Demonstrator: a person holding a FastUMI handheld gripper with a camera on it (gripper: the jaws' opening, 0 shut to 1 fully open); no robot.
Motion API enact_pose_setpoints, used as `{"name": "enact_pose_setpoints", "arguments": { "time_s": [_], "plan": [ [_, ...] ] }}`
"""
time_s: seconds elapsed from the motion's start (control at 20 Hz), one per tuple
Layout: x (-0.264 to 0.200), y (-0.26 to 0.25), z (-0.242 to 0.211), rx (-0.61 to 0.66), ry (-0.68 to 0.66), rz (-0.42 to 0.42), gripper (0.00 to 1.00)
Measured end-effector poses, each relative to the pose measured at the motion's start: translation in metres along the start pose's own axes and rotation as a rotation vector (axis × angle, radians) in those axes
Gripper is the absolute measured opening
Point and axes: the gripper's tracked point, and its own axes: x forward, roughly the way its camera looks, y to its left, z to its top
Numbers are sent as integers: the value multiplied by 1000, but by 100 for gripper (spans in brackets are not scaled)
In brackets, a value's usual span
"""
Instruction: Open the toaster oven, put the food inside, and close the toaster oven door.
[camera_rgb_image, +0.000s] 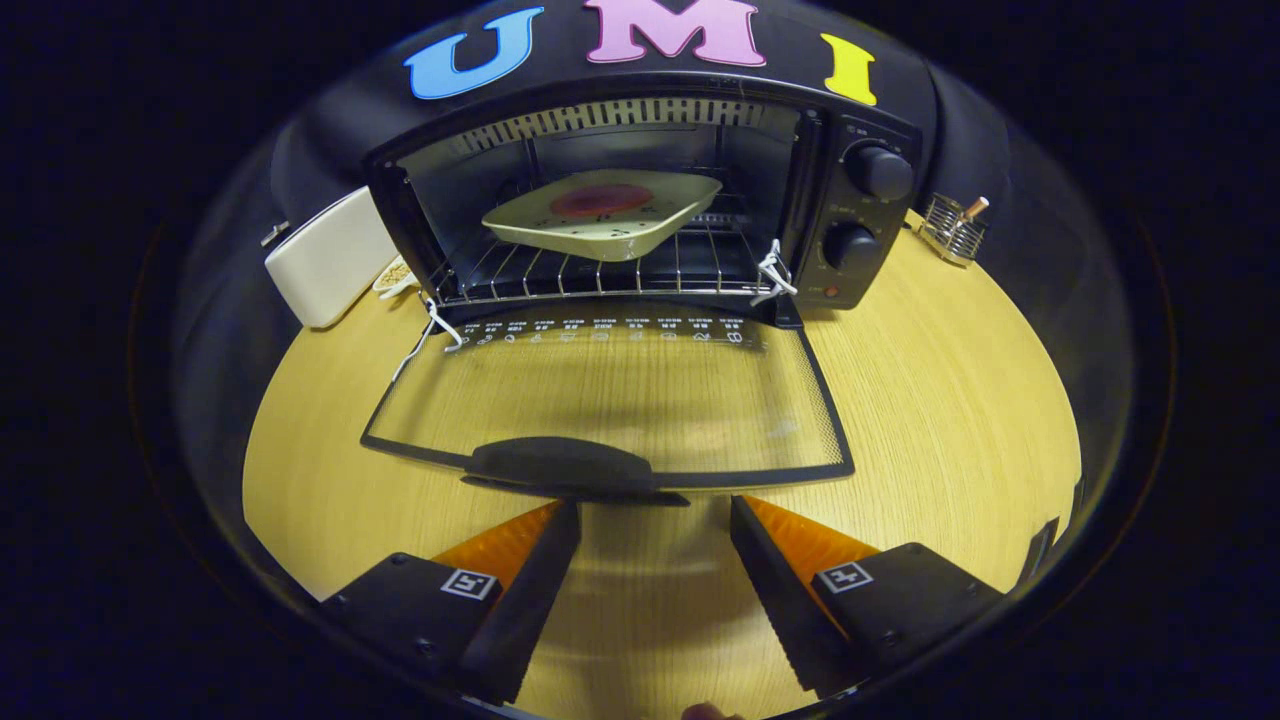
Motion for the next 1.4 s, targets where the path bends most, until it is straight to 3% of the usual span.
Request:
{"name": "enact_pose_setpoints", "arguments": {
  "time_s": [0.5, 1.1, 1.4],
  "plan": [
    [-42, 18, 39, -168, -118, 108, 98],
    [-143, 25, 171, -105, -503, 196, 99],
    [-206, -30, 177, -112, -601, 130, 99]
  ]
}}
